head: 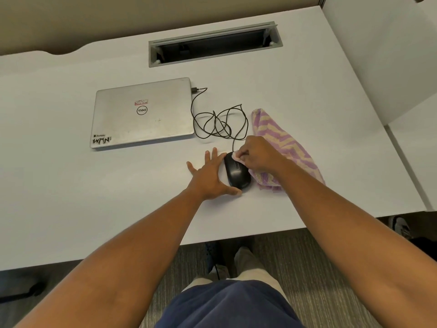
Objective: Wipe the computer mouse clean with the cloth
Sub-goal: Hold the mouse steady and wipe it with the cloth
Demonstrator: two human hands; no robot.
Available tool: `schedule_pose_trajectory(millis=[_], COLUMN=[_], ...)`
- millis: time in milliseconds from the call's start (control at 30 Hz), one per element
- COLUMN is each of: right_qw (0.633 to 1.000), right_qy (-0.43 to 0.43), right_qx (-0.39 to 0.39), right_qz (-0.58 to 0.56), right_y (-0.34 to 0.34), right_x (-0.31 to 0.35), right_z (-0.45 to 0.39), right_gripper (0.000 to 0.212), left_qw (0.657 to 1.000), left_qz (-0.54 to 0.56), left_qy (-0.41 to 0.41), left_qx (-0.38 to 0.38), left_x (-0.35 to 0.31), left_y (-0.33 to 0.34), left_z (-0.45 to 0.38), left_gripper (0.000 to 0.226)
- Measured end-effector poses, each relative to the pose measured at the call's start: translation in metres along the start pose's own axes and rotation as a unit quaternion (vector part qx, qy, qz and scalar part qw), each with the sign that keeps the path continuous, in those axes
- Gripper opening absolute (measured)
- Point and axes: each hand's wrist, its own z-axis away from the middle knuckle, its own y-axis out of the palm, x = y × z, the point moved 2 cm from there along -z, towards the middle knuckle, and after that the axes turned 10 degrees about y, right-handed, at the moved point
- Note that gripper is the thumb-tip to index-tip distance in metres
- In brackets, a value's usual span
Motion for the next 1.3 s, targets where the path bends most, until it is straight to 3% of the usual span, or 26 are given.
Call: schedule_pose_trajectory(millis=[233, 300, 467, 700, 1067, 1300], right_qw=[0.983, 0.986, 0.999, 0.986, 0.998, 0.995], right_qy=[-0.063, -0.061, -0.039, -0.084, -0.019, -0.052], right_qx=[0.155, 0.143, 0.027, 0.112, -0.011, 0.048], right_qz=[0.073, 0.064, 0.018, 0.087, 0.059, 0.068], right_y=[-0.016, -0.015, -0.009, -0.001, 0.013, 0.003], right_x=[0.005, 0.002, 0.001, 0.016, 0.008, 0.011], right_z=[0.01, 0.01, 0.007, 0.011, 0.001, 0.013], right_gripper=[0.026, 0.025, 0.023, 0.02, 0.018, 0.019], left_qw=[1.0, 1.0, 1.0, 1.0, 1.0, 1.0], left_qz=[0.002, 0.0, 0.004, 0.005, 0.006, -0.006], left_qy=[0.0, 0.0, 0.001, 0.003, 0.003, 0.002], left_qx=[0.0, 0.001, -0.003, -0.005, -0.009, -0.007], left_x=[-0.001, -0.001, 0.0, 0.0, 0.001, 0.002], left_y=[0.0, 0.0, 0.001, 0.001, 0.001, 0.001], left_z=[0.001, 0.001, 0.0, -0.001, -0.001, -0.001], left_gripper=[0.13, 0.13, 0.129, 0.13, 0.13, 0.132])
